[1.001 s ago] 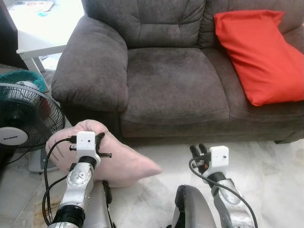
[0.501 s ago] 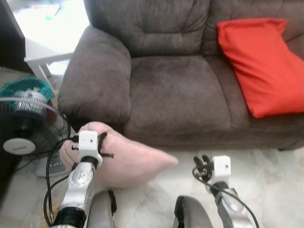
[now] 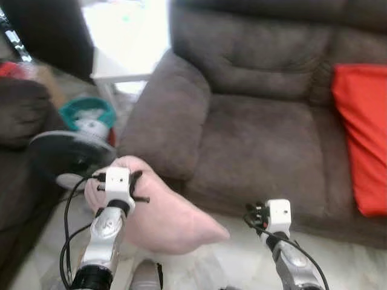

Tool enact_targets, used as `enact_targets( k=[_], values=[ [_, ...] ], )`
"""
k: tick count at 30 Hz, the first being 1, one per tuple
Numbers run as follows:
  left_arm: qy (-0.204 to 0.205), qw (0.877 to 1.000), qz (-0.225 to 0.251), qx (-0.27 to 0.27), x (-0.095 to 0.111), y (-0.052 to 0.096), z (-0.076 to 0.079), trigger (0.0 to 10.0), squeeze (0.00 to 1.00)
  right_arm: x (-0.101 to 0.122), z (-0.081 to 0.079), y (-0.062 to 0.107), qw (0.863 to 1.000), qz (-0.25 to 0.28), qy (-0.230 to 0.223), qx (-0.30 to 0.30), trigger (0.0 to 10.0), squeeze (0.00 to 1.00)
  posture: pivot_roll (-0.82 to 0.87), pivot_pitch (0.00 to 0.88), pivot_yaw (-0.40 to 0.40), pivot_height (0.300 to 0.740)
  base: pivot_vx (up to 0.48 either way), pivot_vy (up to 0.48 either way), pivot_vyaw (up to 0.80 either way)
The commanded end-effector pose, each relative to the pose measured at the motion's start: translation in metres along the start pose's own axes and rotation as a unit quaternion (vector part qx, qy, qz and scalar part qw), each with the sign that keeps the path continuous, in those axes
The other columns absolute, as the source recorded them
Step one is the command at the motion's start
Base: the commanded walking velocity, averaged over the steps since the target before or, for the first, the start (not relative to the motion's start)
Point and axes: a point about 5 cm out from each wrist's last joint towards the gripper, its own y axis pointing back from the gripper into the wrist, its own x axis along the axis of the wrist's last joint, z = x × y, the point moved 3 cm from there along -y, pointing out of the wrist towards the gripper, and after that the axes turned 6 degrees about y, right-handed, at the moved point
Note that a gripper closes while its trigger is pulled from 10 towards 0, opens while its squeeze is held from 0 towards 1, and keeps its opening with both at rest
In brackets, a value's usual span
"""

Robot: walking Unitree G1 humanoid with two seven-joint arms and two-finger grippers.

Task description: Move the pillow to the sofa from floor

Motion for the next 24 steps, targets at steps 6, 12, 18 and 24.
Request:
enact_targets(
  k=[6,12,18,24],
  values=[
    [0.003,0.999,0.04,-0.009,0.02,-0.003,0.004,10.0,0.0,-0.008,-0.006,0.001,1.0,-0.015,-0.005,-0.001,10.0,0.0,0.13,0.09,-0.063,0.738,-0.249,0.0,0.0],
    [0.006,0.999,0.038,-0.014,0.02,-0.002,0.006,10.0,0.0,-0.021,0.02,0.017,1.0,-0.021,-0.008,-0.015,10.0,0.0,0.13,0.097,-0.062,0.74,-0.251,0.0,0.0],
    [0.009,0.999,0.04,-0.017,0.022,-0.002,0.008,10.0,0.0,-0.027,0.045,0.031,0.999,-0.029,-0.008,-0.027,10.0,0.0,0.13,0.097,-0.062,0.74,-0.269,0.0,0.0],
    [0.011,0.999,0.04,-0.02,0.023,-0.002,0.009,10.0,0.0,-0.032,0.045,0.033,0.999,-0.039,-0.006,-0.024,10.0,0.0,0.13,0.095,-0.063,0.74,-0.268,0.0,0.0]
  ],
)
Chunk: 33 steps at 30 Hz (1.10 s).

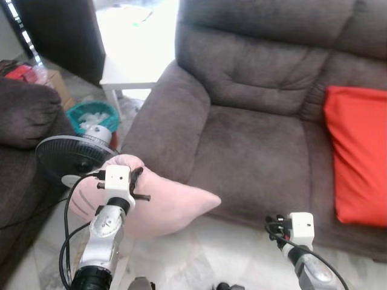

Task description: Move the pillow to the sofa from floor

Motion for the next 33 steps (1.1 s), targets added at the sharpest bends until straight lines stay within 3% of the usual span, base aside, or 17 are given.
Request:
enact_targets(
  k=[1,9,19,24,26,27,33],
  values=[
    [0.006,0.999,0.043,-0.014,0.021,-0.004,0.006,10.0,0.0,-0.01,0.0,0.004,1.0,-0.018,-0.005,-0.001,10.0,0.0,0.13,0.093,-0.063,0.74,-0.266,0.0,0.0],
    [0.008,0.999,0.043,-0.017,0.022,-0.005,0.008,10.0,0.0,-0.012,-0.019,-0.003,0.999,-0.04,0.021,0.013,10.0,0.0,0.13,0.086,-0.064,0.74,-0.2,0.0,0.0],
    [0.013,0.999,0.043,-0.023,0.024,-0.006,0.009,10.0,0.0,0.032,-0.05,-0.031,0.998,0.024,0.036,0.047,10.0,0.0,0.13,0.063,-0.07,0.74,0.0,0.0,0.0],
    [0.016,0.998,0.038,-0.049,0.025,-0.006,0.013,10.0,0.0,0.045,-0.062,-0.041,0.996,0.025,0.056,0.058,10.0,0.0,0.13,0.064,-0.072,0.74,0.0,0.0,0.0],
    [0.018,0.997,0.031,-0.063,0.024,-0.006,0.016,10.0,0.0,0.045,-0.066,-0.043,0.993,0.01,0.086,0.078,10.0,0.0,0.12,0.072,-0.07,0.74,0.0,0.0,0.0],
    [0.017,0.996,0.016,-0.088,0.021,-0.006,0.02,10.0,0.0,0.042,-0.069,-0.045,0.986,-0.019,0.133,0.103,10.0,0.0,0.12,0.075,-0.067,0.74,0.0,0.0,0.0],
    [0.017,0.992,-0.003,-0.122,0.017,-0.004,0.027,10.0,0.0,0.026,-0.065,-0.039,0.972,-0.068,0.173,0.146,10.0,0.0,0.11,0.086,-0.06,0.74,0.0,0.0,0.0]
  ],
)
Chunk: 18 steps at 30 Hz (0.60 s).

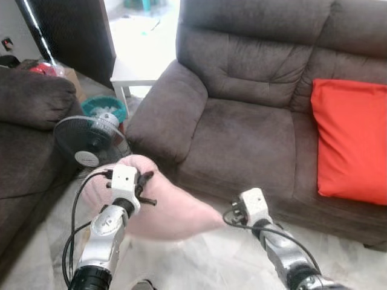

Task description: Move the pillow to the sofa from floor

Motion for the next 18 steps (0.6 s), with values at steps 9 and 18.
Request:
enact_targets(
  k=[9,18],
  values=[
    [-0.012,0.998,0.035,-0.052,0.03,-0.009,0.011,10.0,0.0,-0.035,0.002,0.028,0.995,-0.03,0.061,0.076,10.0,0.71,0.11,0.096,-0.054,0.74,0.0,0.0,0.0],
    [-0.01,0.993,0.035,-0.11,0.043,-0.015,0.026,10.0,0.0,-0.037,-0.007,0.032,0.99,-0.04,0.101,0.085,10.0,1.0,0.12,0.089,-0.05,0.74,0.0,0.0,0.0]
  ],
)
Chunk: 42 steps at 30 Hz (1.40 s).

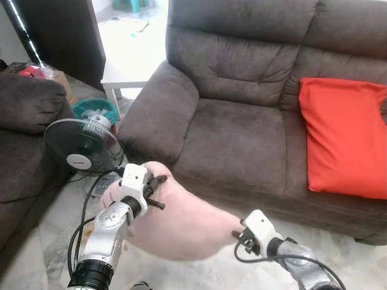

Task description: Move the pillow to the sofa from floor

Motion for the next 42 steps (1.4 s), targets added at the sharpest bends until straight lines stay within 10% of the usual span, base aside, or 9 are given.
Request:
enact_targets(
  k=[1,9,10,11,12,42],
  values=[
    [-0.025,0.997,0.063,-0.034,0.04,-0.009,0.011,10.0,0.0,-0.002,-0.002,0.001,1.0,-0.006,-0.008,0.003,10.0,1.0,0.12,0.087,-0.049,0.74,0.0,0.0,0.0],
    [-0.02,0.995,0.062,-0.073,0.045,-0.01,0.024,10.0,0.0,-0.001,-0.004,0.0,1.0,-0.022,0.018,0.002,10.0,1.0,0.12,0.085,-0.05,0.74,0.0,0.0,0.0],
    [-0.022,0.995,0.06,-0.08,0.045,-0.01,0.027,10.0,0.0,-0.004,-0.007,0.001,0.999,-0.028,0.015,0.009,10.0,0.36,0.12,0.079,-0.049,0.74,0.0,0.0,0.0],
    [-0.023,0.995,0.059,-0.082,0.045,-0.01,0.027,10.0,0.0,-0.005,-0.008,0.001,0.999,-0.03,0.014,0.012,10.0,0.36,0.12,0.079,-0.049,0.74,0.0,0.0,0.0],
    [-0.024,0.994,0.06,-0.085,0.045,-0.009,0.028,10.0,0.0,-0.006,-0.009,0.001,0.999,-0.032,0.013,0.016,10.0,0.0,0.12,0.077,-0.049,0.74,0.0,0.0,0.0],
    [-0.025,0.99,0.054,-0.128,0.054,-0.008,0.041,10.0,0.0,-0.001,-0.018,-0.023,0.993,-0.112,0.036,0.0,10.0,0.0,0.13,0.08,-0.048,0.74,0.0,0.0,0.0]
  ],
)
